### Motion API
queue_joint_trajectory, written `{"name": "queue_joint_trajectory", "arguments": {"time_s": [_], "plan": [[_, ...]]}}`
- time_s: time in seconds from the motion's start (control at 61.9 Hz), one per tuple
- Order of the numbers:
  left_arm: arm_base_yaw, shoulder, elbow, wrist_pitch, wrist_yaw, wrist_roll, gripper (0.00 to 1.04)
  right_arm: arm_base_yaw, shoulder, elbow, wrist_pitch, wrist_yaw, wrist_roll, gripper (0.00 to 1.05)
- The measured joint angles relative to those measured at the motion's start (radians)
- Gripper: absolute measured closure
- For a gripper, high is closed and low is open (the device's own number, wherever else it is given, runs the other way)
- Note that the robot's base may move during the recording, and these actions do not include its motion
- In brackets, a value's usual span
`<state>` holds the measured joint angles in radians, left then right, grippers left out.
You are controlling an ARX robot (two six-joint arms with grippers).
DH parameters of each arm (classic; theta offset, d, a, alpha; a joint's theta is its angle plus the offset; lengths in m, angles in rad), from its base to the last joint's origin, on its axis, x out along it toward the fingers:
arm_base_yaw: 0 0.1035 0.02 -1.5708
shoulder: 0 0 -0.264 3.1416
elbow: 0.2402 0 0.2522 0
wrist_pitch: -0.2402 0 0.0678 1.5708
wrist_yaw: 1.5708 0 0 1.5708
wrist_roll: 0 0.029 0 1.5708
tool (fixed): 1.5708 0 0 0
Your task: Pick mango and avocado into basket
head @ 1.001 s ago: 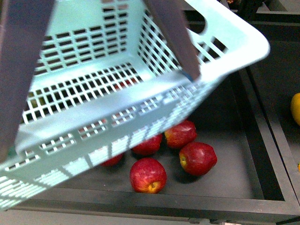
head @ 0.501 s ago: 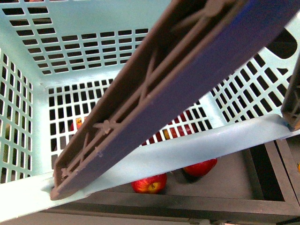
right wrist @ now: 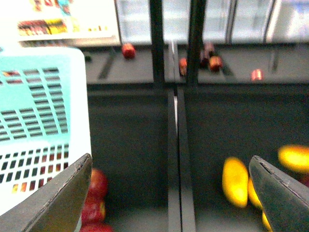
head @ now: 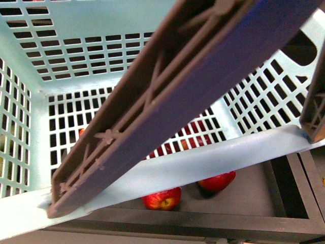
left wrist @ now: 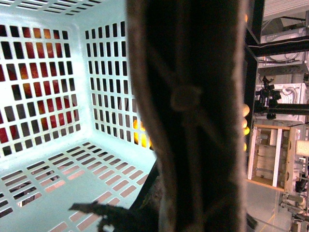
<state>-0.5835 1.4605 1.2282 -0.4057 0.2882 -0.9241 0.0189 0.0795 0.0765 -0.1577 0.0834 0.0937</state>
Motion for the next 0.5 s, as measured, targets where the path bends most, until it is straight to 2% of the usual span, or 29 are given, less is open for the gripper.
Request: {"name": "queue_joint_trajectory", "arguments": {"time_s": [0.065, 0.129, 0.178, 0.323, 0.371, 0.501], "plan": [[0.000, 0.000, 0.000, 0.000, 0.000, -0.002, 1.01, -0.019, 0.157, 0.090, -0.201, 0.034, 0.136, 0.09], [-0.001, 0.000, 0.000, 0.000, 0.000, 0.002, 1.01, -0.057, 0.251, 0.117, -0.283, 0.009, 0.217, 0.09], [-0.001, 0.000, 0.000, 0.000, 0.001, 0.003, 1.01, -0.101, 0.301, 0.117, -0.284, -0.026, 0.261, 0.09], [-0.001, 0.000, 0.000, 0.000, 0.000, 0.003, 1.01, -0.433, 0.567, 0.172, -0.071, -0.214, 0.272, 0.09], [-0.001, 0.000, 0.000, 0.000, 0.000, 0.003, 1.01, -0.526, 0.674, 0.195, 0.014, -0.230, 0.257, 0.09], [-0.001, 0.000, 0.000, 0.000, 0.000, 0.003, 1.01, -0.668, 0.943, 0.251, 0.235, -0.220, 0.218, 0.09]]}}
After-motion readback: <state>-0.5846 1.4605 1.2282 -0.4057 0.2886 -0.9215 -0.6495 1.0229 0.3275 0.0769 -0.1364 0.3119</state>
